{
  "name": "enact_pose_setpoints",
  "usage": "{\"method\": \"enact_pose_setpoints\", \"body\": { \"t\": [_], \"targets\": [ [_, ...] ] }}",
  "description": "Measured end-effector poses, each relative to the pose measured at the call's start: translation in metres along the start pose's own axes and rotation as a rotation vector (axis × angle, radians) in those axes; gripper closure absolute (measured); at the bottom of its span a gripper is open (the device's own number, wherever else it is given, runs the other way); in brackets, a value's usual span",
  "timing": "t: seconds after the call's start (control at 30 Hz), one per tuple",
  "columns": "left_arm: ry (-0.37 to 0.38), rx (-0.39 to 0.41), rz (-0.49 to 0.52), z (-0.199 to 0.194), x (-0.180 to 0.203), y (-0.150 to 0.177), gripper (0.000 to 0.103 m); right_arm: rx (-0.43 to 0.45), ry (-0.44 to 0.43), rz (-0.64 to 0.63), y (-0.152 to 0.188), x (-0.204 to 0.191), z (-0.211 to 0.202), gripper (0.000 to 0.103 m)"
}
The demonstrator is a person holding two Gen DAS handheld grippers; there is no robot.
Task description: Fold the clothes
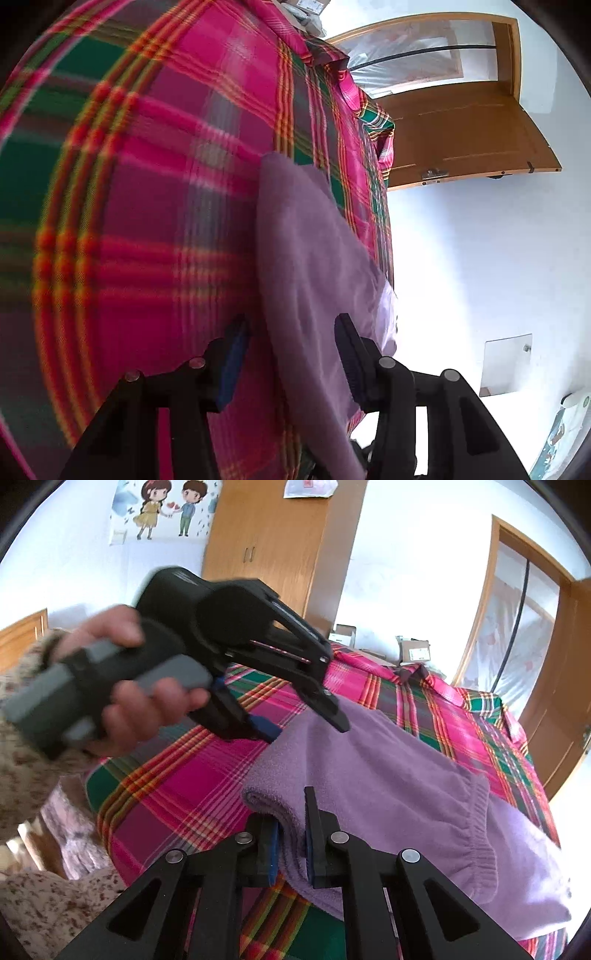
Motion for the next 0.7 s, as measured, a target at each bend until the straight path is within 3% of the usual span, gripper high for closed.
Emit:
{"method": "enact_pose_setpoints", "body": {
  "t": [0.17,0.27,0.33,0.7],
  "targets": [
    [0.004,-0.006,-0.002,0.007,0.005,-0.019,0.060,0.006,-0.024,0.028,-0.001,0.008,0.001,0.092],
    [0.000,0.000,0.007,0.013,0.009,-0.031,0.072,0.000,-0.031,0.037,-0.003,0.008,0.002,0.092],
    [-0.002,0.003,0.021,0.013,0.009,-0.033,0.089,-0.006,-0.034,0.039,-0.004,0.008,0.005,0.092],
    [0.029,0.068,0.069,-0.007,0.013,-0.037,0.091,-0.020,-0.054,0.018,-0.028,-0.005,0.016,0.093]
  ]
}}
Point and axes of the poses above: each gripper's, at about its wrist camera, not at the fingertips, and z roughly the way its jaws point, x to its right, y to its underside, the point moved 5 cm from there along z, roughly the way its jaws point, and after that the axes turned 6 degrees about -x, right-handed, at the moved point
